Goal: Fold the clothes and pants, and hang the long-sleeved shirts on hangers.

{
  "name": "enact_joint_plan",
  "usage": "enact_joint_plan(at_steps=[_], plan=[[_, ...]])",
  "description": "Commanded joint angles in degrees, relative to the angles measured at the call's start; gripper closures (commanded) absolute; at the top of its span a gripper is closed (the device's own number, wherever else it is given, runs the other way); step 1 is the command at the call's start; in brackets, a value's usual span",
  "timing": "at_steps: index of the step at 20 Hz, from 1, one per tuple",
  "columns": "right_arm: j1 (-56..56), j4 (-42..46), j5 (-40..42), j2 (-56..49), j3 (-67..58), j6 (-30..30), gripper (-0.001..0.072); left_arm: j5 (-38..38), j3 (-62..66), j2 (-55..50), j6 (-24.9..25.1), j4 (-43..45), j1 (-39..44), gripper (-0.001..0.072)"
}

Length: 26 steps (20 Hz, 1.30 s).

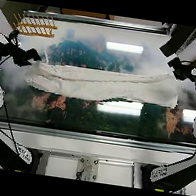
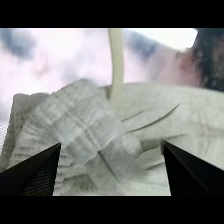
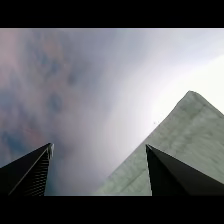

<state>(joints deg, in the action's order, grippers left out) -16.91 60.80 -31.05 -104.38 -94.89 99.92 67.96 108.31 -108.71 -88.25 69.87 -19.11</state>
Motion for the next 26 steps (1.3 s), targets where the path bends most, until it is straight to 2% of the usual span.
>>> enact_joint_plan(at_steps=[1,2,3,5,7,9,10,11,12,15,18,21,26], plan=[[-1.0,-5.2,2.0,2.6,0.0,-3.0,0.0079,-5.4,0.0,3.9,-2.3,-1.5,-1.2,0.0030],[-1.9,-3.5,-2.1,4.4,0.1,-5.9,0.0115,-4.0,0.0,5.5,-2.5,0.1,-1.9,0.0030],[-2.8,-0.8,-6.2,6.2,0.7,-7.6,0.0188,-2.0,-0.5,7.0,-2.7,2.4,-2.5,0.0030],[-4.7,6.8,-13.6,11.4,5.3,-8.7,0.0196,0.7,-6.0,11.0,-2.9,5.7,-3.7,0.0030],[-7.4,12.9,-18.6,17.5,14.0,-8.7,0.0196,0.9,-15.7,15.6,-2.9,5.4,-5.0,0.0030],[-11.6,12.6,-21.3,22.8,24.5,-8.4,0.0194,-0.8,-26.9,19.6,-2.9,5.1,-5.1,0.0029],[-14.1,11.0,-21.4,24.7,29.5,-8.2,0.0191,-2.6,-32.2,21.2,-3.8,4.9,-5.0,0.0029],[-16.3,7.9,-21.3,25.6,33.4,-8.2,0.0145,-5.3,-37.4,22.5,-4.8,3.9,-4.7,0.0029],[-18.7,3.7,-21.3,25.7,36.6,-8.3,-0.0008,-8.4,-41.4,23.1,-4.8,1.8,-4.6,0.0029],[-20.9,-5.6,-19.1,24.2,42.3,-10.3,-0.0008,-15.6,-49.2,23.1,-4.2,-8.7,-4.5,0.0029],[-17.6,-11.2,-16.2,20.9,43.1,-12.4,-0.0008,-20.2,-51.9,22.1,-1.3,-15.8,-4.5,0.0029],[-12.5,-16.7,-11.4,17.9,43.1,-14.7,-0.0008,-20.6,-51.7,20.6,0.6,-19.5,-4.5,0.0029],[-4.3,-18.5,-2.5,16.2,42.9,-14.7,-0.0008,-23.3,-51.8,20.2,2.0,-20.3,-3.6,0.0029]])
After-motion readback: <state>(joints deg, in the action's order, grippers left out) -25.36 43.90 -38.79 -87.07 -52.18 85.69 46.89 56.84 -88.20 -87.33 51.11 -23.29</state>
